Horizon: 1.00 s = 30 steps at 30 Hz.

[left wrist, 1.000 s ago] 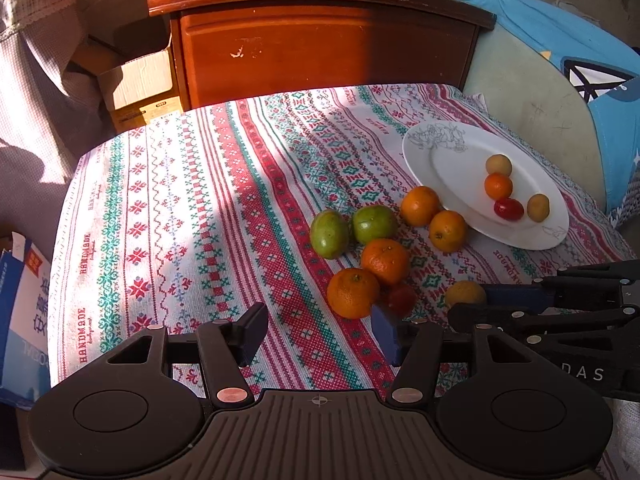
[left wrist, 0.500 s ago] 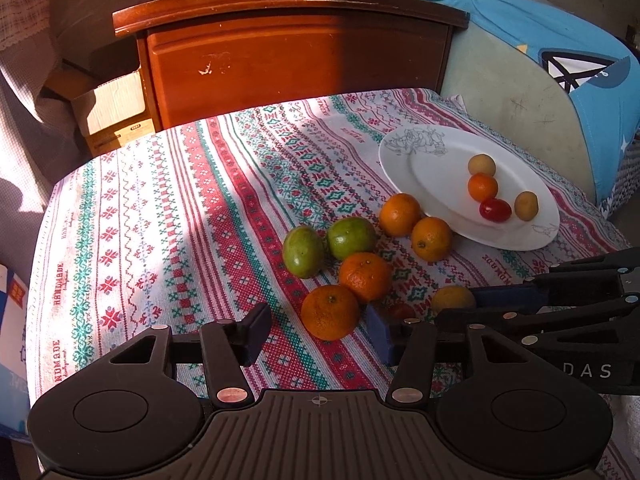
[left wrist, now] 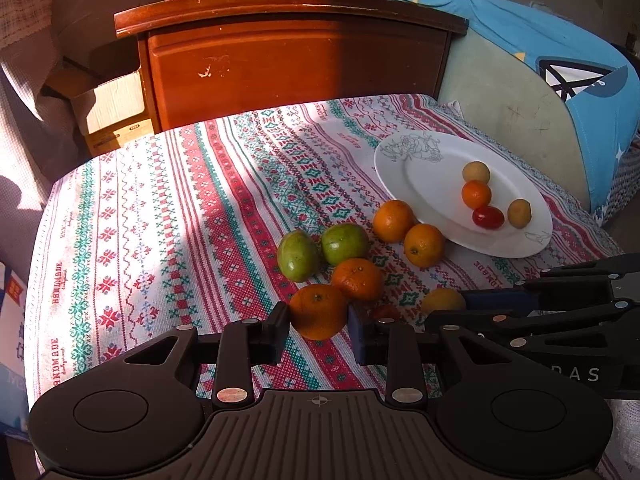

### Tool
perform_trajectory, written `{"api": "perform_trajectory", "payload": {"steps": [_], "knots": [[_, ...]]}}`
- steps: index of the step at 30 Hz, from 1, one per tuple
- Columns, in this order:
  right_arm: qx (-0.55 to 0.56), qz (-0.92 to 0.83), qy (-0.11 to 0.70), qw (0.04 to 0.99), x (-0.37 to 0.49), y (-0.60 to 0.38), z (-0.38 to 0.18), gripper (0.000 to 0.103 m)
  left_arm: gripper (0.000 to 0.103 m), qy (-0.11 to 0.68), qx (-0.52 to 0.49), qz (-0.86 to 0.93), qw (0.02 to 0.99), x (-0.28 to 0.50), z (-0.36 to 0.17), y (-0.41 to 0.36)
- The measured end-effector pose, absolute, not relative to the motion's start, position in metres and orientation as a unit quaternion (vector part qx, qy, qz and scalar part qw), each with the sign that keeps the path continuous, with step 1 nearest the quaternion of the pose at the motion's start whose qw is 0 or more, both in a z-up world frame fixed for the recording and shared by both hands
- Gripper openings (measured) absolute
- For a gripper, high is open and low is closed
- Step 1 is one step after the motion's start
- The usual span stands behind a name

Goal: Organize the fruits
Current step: 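Grasp another brown kiwi with the right tool while the left tool grasps a mandarin, then carry kiwi and mandarin onto the white plate and open both tools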

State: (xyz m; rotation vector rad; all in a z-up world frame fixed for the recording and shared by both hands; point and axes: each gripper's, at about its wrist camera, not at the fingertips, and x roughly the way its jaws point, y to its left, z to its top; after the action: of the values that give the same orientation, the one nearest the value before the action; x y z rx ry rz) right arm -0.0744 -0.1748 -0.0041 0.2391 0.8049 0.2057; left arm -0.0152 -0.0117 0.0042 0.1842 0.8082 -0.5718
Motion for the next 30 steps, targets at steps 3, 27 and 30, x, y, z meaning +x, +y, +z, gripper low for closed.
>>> {"api": "perform_trajectory", "payload": {"steps": [3,27,30], "knots": [[0.118,0.1,0.39,0.908,-0.075,-0.175,-0.004,0.026,0.028,0.388,0.081,-0.271,0.877,-0.015,0.007,-0.011],[0.182,-0.01,0.282,0.942,-0.07,-0.26,0.06,0.026,0.029,0.356,0.009,-0.282,0.891,-0.003,0.057,-0.05],[0.193,-0.033,0.282,0.939,-0.068,-0.272,0.059,0.026,0.029,0.354,0.006,-0.289,0.89,-0.001,0.059,-0.064]]}}
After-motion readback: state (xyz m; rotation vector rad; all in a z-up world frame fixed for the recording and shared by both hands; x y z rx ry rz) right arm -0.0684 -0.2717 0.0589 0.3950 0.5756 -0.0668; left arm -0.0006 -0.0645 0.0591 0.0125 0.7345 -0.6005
